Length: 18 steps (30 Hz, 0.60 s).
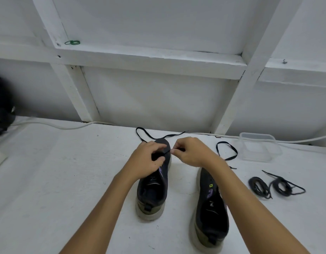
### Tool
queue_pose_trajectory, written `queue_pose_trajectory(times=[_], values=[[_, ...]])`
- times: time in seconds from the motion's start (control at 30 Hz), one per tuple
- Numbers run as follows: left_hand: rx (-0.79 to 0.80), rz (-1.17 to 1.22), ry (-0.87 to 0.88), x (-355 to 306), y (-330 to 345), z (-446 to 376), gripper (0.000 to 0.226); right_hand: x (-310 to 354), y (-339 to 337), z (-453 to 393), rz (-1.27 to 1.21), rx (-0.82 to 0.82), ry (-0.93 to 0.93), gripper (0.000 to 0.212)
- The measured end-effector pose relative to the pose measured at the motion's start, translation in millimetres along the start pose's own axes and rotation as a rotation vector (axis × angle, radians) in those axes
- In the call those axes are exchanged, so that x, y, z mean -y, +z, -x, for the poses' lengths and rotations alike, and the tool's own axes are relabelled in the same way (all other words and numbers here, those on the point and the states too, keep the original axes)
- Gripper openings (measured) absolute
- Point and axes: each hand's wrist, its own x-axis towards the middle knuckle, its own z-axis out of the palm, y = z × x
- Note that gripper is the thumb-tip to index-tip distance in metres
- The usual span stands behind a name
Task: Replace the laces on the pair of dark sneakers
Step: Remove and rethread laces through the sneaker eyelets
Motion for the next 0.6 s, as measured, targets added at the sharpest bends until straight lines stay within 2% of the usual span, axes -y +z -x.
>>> queue_pose_trajectory(times=[0.1, 0.23, 0.3, 0.37, 0.43, 0.5, 0.6], values=[[-0.052, -0.008, -0.022, -7, 2, -5, 0.007, 6, -19, 4, 0.053, 0.037, -0.021, 0.017], [-0.357, 0.125, -0.364, -2, 2, -3, 0.014, -3, -41, 9, 0.105, 0.010, 0.040, 0.019], [-0.393, 0.057, -0.420, 6, 1, 2, 0.006, -6, -49, 14, 0.110, -0.025, 0.046, 0.021], [-0.313, 0.003, -0.278, 6, 0, 6, 0.033, -3, -51, 16, 0.121, -0.015, 0.019, 0.021], [-0.238, 0.010, -0.043, -6, -2, 3, 0.054, 5, -48, 16, 0.119, 0.001, -0.019, 0.019], [-0.187, 0.024, 0.117, -21, -3, -3, 0.045, 13, -45, 14, 0.118, 0.010, -0.055, 0.019], [-0.216, 0.011, 0.148, -29, -5, -7, 0.014, 19, -43, 14, 0.131, 0.010, -0.070, 0.019]])
